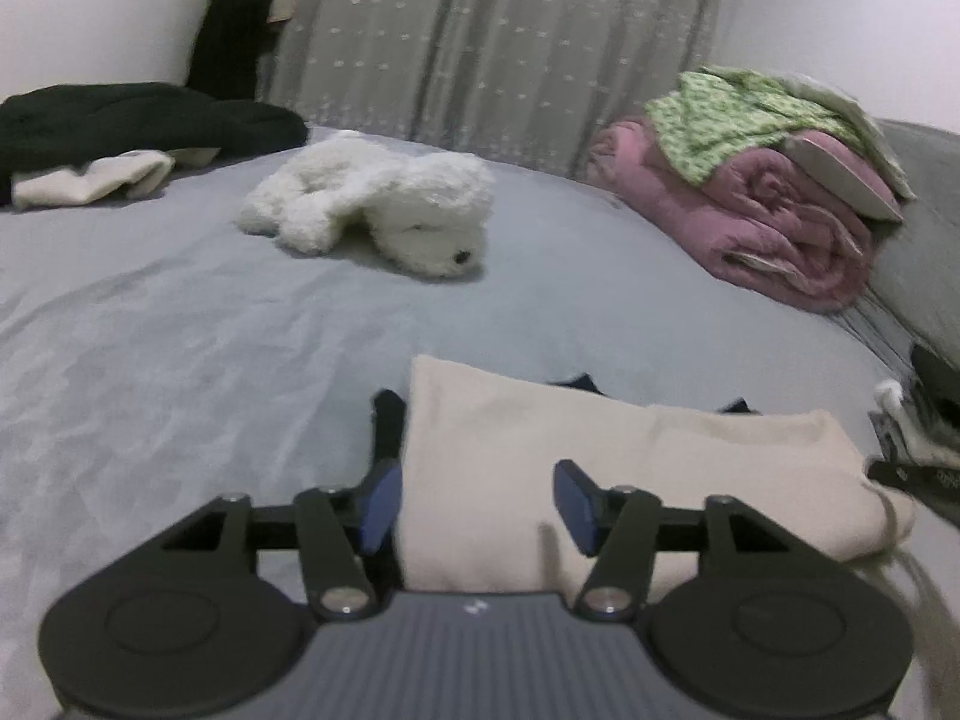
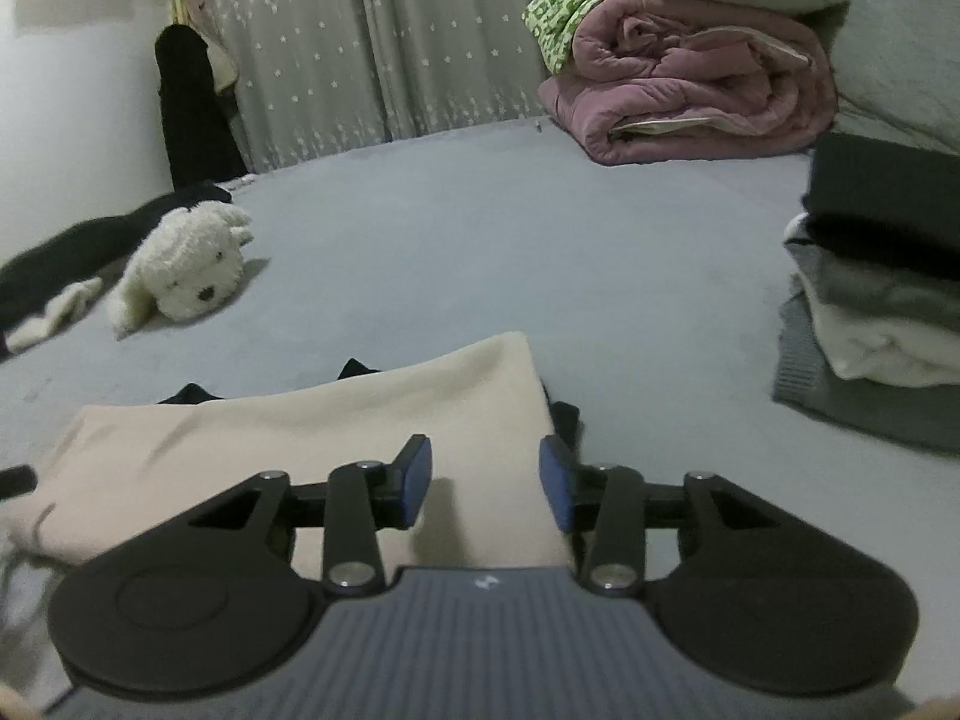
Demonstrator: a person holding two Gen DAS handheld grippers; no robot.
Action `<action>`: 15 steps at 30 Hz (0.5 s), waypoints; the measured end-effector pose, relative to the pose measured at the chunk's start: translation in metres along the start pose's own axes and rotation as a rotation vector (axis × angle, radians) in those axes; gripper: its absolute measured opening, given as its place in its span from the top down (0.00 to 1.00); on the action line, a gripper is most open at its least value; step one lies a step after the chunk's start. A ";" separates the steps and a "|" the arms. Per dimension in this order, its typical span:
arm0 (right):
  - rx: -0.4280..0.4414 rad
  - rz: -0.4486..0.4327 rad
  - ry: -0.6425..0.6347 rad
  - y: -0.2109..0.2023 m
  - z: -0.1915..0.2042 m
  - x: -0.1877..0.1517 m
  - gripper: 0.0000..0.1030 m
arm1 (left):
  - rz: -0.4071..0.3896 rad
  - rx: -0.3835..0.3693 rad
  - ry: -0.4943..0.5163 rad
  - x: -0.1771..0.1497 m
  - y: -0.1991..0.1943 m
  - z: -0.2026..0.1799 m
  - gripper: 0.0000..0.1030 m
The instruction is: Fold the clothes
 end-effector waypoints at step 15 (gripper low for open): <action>0.162 -0.061 -0.122 0.021 0.058 0.013 0.63 | 0.323 -0.009 -0.375 0.009 0.013 0.031 0.29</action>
Point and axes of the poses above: each gripper's, at about its wrist camera, not at the fingertips, and y roughly the way its jaws point, z to its left, x to its top, the point moved 3 cm from there along y, roughly the way its jaws point, and after that the axes turned 12 degrees about x, right-handed, at the moved point
